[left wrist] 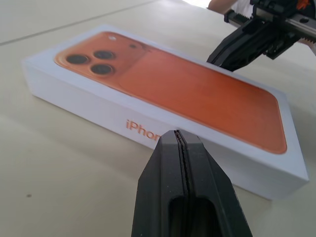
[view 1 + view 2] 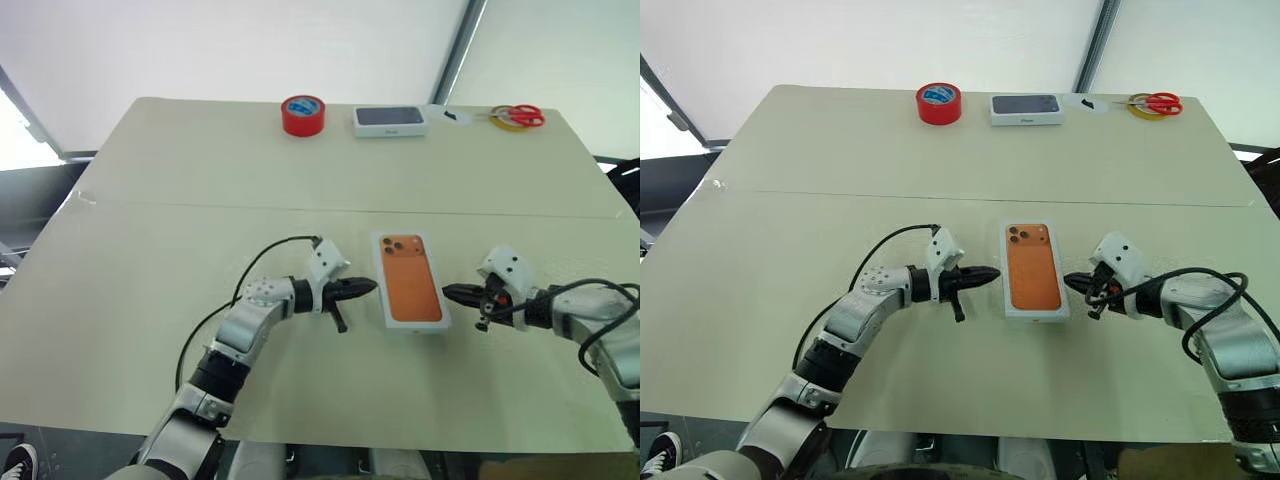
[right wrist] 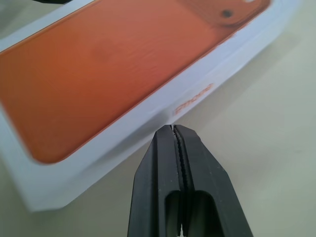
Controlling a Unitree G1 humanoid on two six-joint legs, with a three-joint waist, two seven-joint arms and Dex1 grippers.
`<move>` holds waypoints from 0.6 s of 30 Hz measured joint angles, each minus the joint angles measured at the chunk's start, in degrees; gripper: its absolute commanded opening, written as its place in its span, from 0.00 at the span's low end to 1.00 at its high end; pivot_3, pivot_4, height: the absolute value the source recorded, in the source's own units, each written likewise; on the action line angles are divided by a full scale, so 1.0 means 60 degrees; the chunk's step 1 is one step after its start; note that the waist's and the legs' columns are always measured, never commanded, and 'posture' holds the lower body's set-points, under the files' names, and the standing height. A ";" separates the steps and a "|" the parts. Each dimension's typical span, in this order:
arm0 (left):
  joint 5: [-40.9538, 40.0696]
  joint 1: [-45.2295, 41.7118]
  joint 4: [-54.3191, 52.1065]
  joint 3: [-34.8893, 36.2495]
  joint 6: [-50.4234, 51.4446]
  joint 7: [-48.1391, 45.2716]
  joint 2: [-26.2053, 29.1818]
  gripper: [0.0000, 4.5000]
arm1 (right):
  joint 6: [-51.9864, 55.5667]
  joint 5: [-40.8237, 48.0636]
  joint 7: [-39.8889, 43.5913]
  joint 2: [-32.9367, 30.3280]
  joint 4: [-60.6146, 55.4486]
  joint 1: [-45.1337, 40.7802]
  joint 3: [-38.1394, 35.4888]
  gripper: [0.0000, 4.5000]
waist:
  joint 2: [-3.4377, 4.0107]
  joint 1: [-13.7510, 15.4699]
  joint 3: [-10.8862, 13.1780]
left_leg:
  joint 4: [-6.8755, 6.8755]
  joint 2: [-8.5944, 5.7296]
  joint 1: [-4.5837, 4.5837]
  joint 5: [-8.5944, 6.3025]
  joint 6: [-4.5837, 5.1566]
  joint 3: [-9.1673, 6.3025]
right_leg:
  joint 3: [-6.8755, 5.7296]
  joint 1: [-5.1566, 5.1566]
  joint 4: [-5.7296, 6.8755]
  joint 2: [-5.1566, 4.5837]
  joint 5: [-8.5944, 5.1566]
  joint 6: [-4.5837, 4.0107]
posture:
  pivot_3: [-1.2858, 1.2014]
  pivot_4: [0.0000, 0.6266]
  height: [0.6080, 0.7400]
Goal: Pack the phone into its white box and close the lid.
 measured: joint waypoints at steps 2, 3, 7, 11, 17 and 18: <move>-0.0039 -0.0316 0.0003 0.0184 0.0004 0.0109 -0.0081 0.00 | 0.0012 0.0190 -0.0031 0.0218 0.0103 -0.0292 -0.0254 0.01 | 0.0000 0.0005 0.0000 | 0.0007 -0.0001 -0.0001 0.0000 0.0000 0.0000 | -0.0001 0.0003 0.0000 0.0000 0.0000 0.0000 | 0.52 0.24 0.92; -0.0094 -0.0473 0.0007 0.0263 0.0004 0.0127 -0.0152 0.00 | 0.0010 0.0284 -0.0056 0.0283 0.0109 -0.0411 -0.0338 0.01 | 0.0000 0.0006 0.0000 | 0.0008 -0.0001 -0.0002 0.0000 0.0000 0.0001 | -0.0001 0.0004 0.0000 0.0000 0.0000 0.0000 | 0.52 0.24 0.92; -0.0159 -0.1557 0.0580 0.0476 -0.0090 0.0497 -0.0708 0.00 | -0.0081 0.0489 -0.0203 0.0660 0.0107 -0.0928 -0.0539 0.01 | -0.0002 0.0017 0.0001 | 0.0025 -0.0002 -0.0003 -0.0001 0.0001 -0.0001 | -0.0003 0.0009 0.0004 0.0006 0.0000 0.0001 | 0.52 0.24 0.92; 0.0406 -0.2146 0.1932 0.0045 -0.0260 0.0729 -0.1032 0.00 | -0.0024 0.0386 0.0010 0.0580 -0.0214 -0.0522 -0.0194 0.01 | -0.0002 0.0012 0.0001 | 0.0029 -0.0002 -0.0003 -0.0006 0.0009 -0.0001 | -0.0004 0.0009 0.0006 0.0012 0.0000 0.0002 | 0.52 0.24 0.92; 0.1775 -0.2106 0.2825 -0.1147 -0.1551 0.0699 -0.0476 0.00 | -0.0653 -0.0448 -0.0004 0.0366 -0.0467 0.0110 0.0480 0.01 | -0.0011 0.0003 -0.0024 | 0.0057 0.0003 0.0051 -0.0021 0.0032 -0.0003 | 0.0000 0.0067 0.0026 0.0015 -0.0001 0.0000 | 0.52 0.24 0.92; 0.1901 -0.2091 0.2855 -0.1225 -0.1727 0.0676 -0.0391 0.00 | -0.0510 -0.0344 0.0046 0.0367 -0.0475 0.0126 0.0472 0.01 | -0.0011 0.0004 -0.0026 | 0.0056 0.0005 0.0093 -0.0053 0.0080 -0.0006 | -0.0001 0.0117 0.0012 0.0009 -0.0002 -0.0001 | 0.52 0.24 0.92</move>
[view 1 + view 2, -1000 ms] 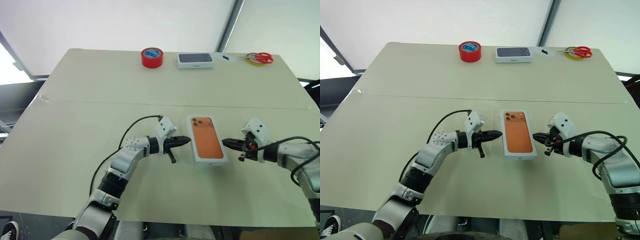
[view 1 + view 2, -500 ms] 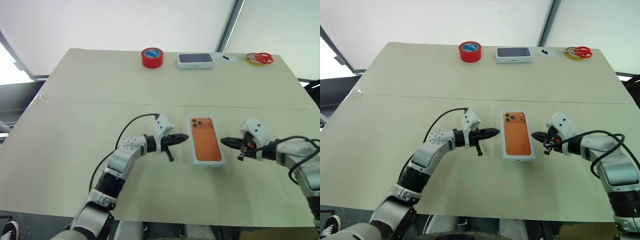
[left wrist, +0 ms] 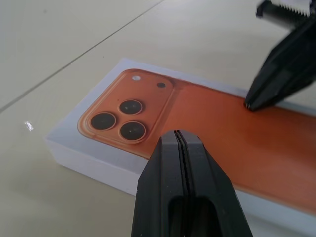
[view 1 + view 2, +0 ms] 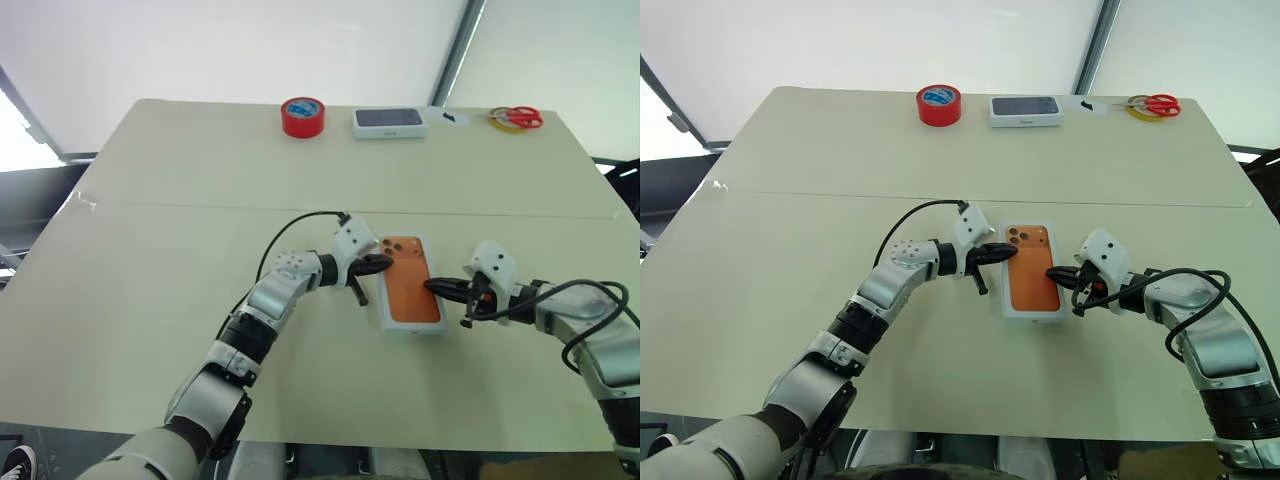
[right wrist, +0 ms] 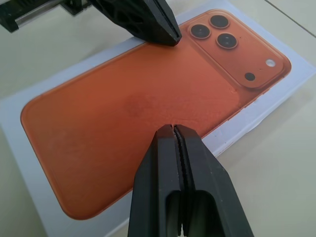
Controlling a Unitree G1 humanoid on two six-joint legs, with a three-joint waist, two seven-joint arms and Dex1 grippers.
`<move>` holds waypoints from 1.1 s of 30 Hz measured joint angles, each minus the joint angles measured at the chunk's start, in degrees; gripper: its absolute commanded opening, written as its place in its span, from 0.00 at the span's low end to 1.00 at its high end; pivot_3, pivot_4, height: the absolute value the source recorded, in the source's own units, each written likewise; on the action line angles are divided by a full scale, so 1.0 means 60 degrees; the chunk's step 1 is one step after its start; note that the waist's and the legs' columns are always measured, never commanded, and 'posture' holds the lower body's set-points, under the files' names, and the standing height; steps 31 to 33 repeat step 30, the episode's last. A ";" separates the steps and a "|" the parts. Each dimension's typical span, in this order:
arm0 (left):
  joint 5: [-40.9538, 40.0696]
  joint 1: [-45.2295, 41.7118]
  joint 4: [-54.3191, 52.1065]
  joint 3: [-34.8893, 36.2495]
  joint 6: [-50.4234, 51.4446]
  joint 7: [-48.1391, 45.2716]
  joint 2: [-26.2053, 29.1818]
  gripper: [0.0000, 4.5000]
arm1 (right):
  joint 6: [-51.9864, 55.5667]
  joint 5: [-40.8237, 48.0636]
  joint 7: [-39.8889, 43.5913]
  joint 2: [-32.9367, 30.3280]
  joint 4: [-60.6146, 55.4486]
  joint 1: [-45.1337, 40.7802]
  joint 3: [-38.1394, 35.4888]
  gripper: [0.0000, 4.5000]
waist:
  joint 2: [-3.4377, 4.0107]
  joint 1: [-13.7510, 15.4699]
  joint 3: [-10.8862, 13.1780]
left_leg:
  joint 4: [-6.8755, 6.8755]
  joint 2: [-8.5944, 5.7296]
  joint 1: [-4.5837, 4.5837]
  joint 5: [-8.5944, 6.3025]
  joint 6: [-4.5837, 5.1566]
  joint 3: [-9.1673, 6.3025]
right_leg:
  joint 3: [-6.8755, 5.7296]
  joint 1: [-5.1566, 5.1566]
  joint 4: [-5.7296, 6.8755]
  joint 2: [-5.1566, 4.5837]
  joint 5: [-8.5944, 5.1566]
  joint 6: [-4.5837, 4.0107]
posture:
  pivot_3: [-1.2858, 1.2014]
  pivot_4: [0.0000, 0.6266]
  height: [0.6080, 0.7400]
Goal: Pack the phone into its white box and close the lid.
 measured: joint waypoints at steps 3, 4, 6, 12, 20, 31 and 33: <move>-0.0239 0.0080 -0.0048 0.0324 0.0173 -0.0106 -0.0046 0.12 | 0.0678 0.0663 0.0297 0.0020 -0.0021 -0.0014 -0.0135 0.12 | -0.0002 -0.0014 -0.0003 | 0.0003 0.0001 0.0010 -0.0008 0.0009 -0.0007 | -0.0001 0.0019 -0.0013 -0.0016 0.0000 -0.0001 | 0.52 0.24 0.92; -0.0441 0.0128 -0.0081 0.0534 0.0326 -0.0144 -0.0073 0.18 | 0.0891 0.0897 0.0427 0.0030 -0.0019 -0.0036 -0.0197 0.18 | -0.0003 -0.0016 -0.0002 | 0.0002 0.0001 0.0005 -0.0008 0.0008 -0.0007 | -0.0002 0.0014 -0.0013 -0.0019 0.0000 -0.0001 | 0.52 0.24 0.92; -0.0731 0.0235 -0.0190 0.0953 0.0542 -0.0154 0.0014 0.41 | 0.1047 0.1163 0.0552 0.0057 0.0000 -0.0135 -0.0252 0.41 | 0.0004 -0.0027 0.0002 | 0.0000 0.0001 -0.0013 -0.0003 -0.0001 -0.0007 | -0.0002 -0.0011 -0.0012 -0.0021 0.0000 0.0000 | 0.52 0.24 0.92; -0.1681 0.1220 -0.2844 0.2146 0.1068 -0.0516 0.1453 0.99 | 0.0674 0.1665 0.0729 0.0218 0.0300 -0.0721 -0.0897 0.99 | 0.0017 -0.0080 0.0009 | -0.0019 0.0000 -0.0031 0.0027 -0.0053 -0.0001 | -0.0001 -0.0034 -0.0016 -0.0021 0.0000 0.0000 | 0.52 0.24 0.92; -0.2019 0.4279 -0.5678 0.3344 0.1172 -0.1137 0.4348 0.99 | -0.1283 0.1288 0.1739 -0.0298 0.1701 -0.0450 -0.1601 0.99 | 0.0021 -0.0032 0.0013 | -0.0021 -0.0010 -0.0023 0.0003 -0.0012 0.0001 | -0.0002 -0.0025 -0.0021 -0.0045 -0.0001 -0.0002 | 0.52 0.24 0.92; -0.3738 0.6933 -0.6467 0.6507 0.1686 -0.1044 0.5478 0.99 | -0.3223 0.0604 0.2739 -0.0831 0.3408 -0.0361 -0.1844 0.99 | 0.0030 -0.0108 0.0014 | -0.0076 -0.0012 -0.0002 0.0002 -0.0014 0.0004 | -0.0001 -0.0021 -0.0050 -0.0056 -0.0002 -0.0007 | 0.52 0.24 0.92; -0.3738 0.6933 -0.6467 0.6507 0.1686 -0.1044 0.5478 0.99 | -0.3223 0.0604 0.2739 -0.0831 0.3408 -0.0361 -0.1844 0.99 | 0.0030 -0.0108 0.0014 | -0.0076 -0.0012 -0.0002 0.0002 -0.0014 0.0004 | -0.0001 -0.0021 -0.0050 -0.0056 -0.0002 -0.0007 | 0.52 0.24 0.92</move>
